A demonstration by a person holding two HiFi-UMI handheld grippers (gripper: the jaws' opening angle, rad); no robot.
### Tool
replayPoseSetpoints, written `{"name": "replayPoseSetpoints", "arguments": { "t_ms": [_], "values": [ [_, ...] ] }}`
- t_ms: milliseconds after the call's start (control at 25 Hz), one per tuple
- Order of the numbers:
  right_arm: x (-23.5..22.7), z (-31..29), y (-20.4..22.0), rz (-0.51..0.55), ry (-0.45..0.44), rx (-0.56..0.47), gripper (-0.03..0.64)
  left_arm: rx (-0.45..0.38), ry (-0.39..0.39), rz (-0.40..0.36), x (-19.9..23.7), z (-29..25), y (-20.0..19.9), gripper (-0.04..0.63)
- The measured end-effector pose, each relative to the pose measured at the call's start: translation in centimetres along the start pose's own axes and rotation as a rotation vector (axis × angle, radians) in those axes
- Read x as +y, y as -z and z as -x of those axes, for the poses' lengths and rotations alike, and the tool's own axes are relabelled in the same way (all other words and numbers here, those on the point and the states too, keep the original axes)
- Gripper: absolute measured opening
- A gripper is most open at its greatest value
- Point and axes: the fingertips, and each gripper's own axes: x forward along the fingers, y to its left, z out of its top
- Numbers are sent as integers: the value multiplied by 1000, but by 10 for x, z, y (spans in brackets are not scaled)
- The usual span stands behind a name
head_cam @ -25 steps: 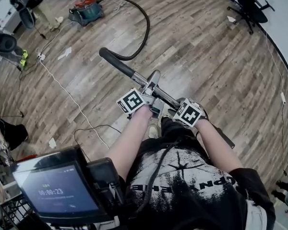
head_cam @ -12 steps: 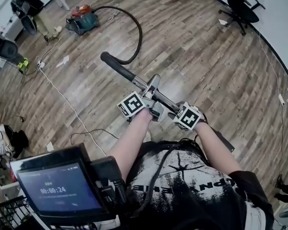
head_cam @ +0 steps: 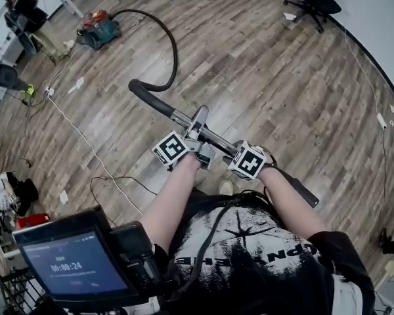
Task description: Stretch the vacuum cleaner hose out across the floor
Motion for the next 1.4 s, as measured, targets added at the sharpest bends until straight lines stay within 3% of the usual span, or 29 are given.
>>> {"name": "replayPoseSetpoints", "arguments": {
  "t_ms": [200, 520, 1000, 1400],
  "values": [
    [14, 9, 35, -33, -33, 7, 78, 17, -27, 11, -4, 2, 35, 38],
    [27, 14, 40, 13, -34, 4, 77, -17, -28, 0, -13, 18, 42, 38],
    [90, 1, 23, 51, -1, 71, 75, -74, -35, 42, -18, 94, 25, 38],
    [162, -12, 35, -2, 69, 85, 74, -38, -47, 75, -25, 160, 46, 38]
  ]
}}
